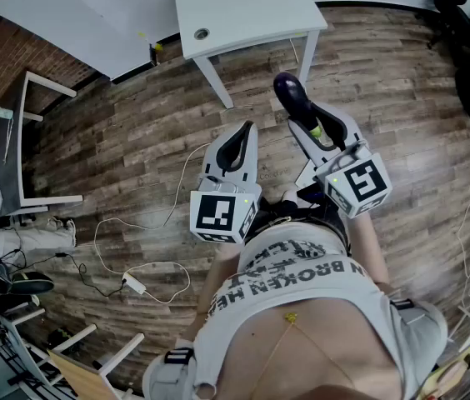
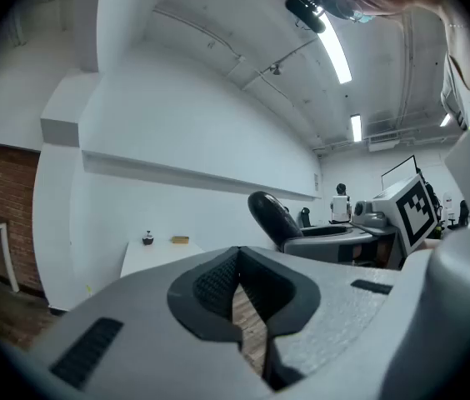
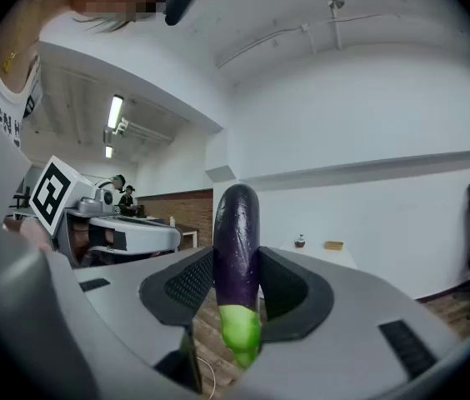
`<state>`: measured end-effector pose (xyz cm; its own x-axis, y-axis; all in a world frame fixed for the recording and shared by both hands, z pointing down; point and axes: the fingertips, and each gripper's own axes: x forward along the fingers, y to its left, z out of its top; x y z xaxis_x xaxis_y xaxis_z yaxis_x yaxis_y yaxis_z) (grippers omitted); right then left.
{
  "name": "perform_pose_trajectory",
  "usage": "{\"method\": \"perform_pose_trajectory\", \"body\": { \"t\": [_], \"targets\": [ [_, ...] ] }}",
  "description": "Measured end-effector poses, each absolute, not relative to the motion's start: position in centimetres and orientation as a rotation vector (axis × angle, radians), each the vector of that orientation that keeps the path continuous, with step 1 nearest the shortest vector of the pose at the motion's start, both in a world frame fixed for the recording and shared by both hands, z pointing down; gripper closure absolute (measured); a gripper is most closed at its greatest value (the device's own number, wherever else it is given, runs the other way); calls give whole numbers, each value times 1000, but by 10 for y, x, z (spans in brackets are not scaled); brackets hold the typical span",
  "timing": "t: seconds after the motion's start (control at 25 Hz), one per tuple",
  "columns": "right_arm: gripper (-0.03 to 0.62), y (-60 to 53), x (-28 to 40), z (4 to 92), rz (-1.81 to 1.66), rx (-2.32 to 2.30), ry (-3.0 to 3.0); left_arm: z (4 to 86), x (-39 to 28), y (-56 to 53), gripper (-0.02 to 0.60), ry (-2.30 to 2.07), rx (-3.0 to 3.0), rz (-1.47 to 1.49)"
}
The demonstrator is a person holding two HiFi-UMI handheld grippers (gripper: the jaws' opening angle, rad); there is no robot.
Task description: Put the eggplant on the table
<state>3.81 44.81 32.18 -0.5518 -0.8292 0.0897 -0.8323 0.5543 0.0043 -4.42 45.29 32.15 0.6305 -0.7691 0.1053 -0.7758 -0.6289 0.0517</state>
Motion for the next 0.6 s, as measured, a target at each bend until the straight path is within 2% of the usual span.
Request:
{"method": "perform_pose_trajectory", "body": {
  "t": [0.6],
  "targets": [
    [427,440,69,327,138,1481,-2777,345,-45,454,575,-1386,2657,133]
  ]
}}
